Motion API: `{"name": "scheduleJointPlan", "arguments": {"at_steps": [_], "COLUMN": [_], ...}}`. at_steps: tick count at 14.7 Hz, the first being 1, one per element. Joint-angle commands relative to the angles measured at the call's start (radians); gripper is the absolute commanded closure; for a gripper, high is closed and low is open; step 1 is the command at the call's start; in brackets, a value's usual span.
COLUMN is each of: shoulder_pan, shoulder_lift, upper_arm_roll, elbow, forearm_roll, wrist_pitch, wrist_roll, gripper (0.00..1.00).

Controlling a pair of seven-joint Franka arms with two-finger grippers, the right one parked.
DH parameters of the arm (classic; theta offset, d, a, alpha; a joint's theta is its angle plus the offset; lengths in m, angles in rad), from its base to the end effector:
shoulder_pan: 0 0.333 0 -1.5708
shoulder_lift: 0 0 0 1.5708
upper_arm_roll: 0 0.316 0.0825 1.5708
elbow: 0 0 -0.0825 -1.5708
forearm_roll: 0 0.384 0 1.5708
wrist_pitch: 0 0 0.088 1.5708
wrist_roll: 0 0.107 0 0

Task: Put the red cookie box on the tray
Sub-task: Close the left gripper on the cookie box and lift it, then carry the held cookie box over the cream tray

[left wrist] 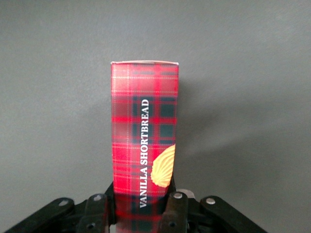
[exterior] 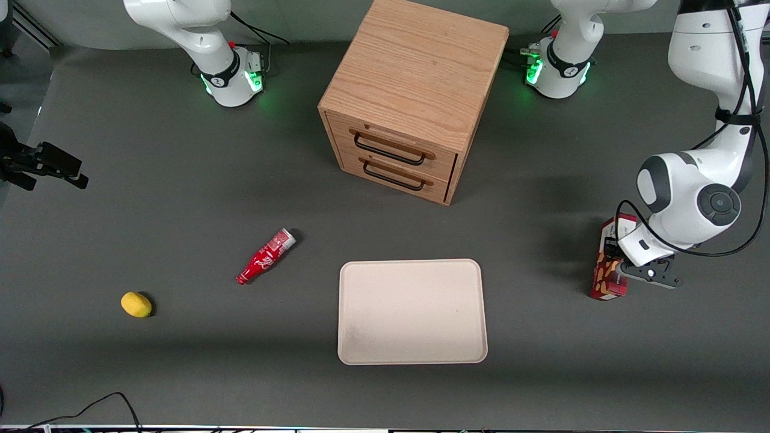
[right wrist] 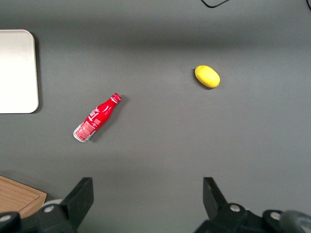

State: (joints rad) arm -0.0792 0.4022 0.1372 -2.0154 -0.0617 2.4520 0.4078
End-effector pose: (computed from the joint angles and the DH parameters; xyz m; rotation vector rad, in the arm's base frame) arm 0.6068 0.0327 0.2567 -3.0807 0.4889 -0.0546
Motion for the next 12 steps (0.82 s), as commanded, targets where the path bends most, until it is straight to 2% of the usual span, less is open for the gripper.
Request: {"name": "scheduleJointPlan", "arguments": {"at_steps": [1,5,8,12], "shoulder_pan": [-0.033,-0.036,-0.050,-0.056], "shoulder_lift": [-0.089,-0.117,-0.118,-0.111], "upper_arm_roll": [0.007,0.005,0.004,-0.025], "elbow": [0.064,0.286,0.510,0.717], "forearm_roll": [-0.001,0.031,0.031,0.033], "wrist_pitch": [-0.195,-0.535,-0.810,-1.010], "wrist_roll": [-0.003,-0.007,-0.009,-0.030], "gripper": [1.00,1.00,1.00,1.00]}}
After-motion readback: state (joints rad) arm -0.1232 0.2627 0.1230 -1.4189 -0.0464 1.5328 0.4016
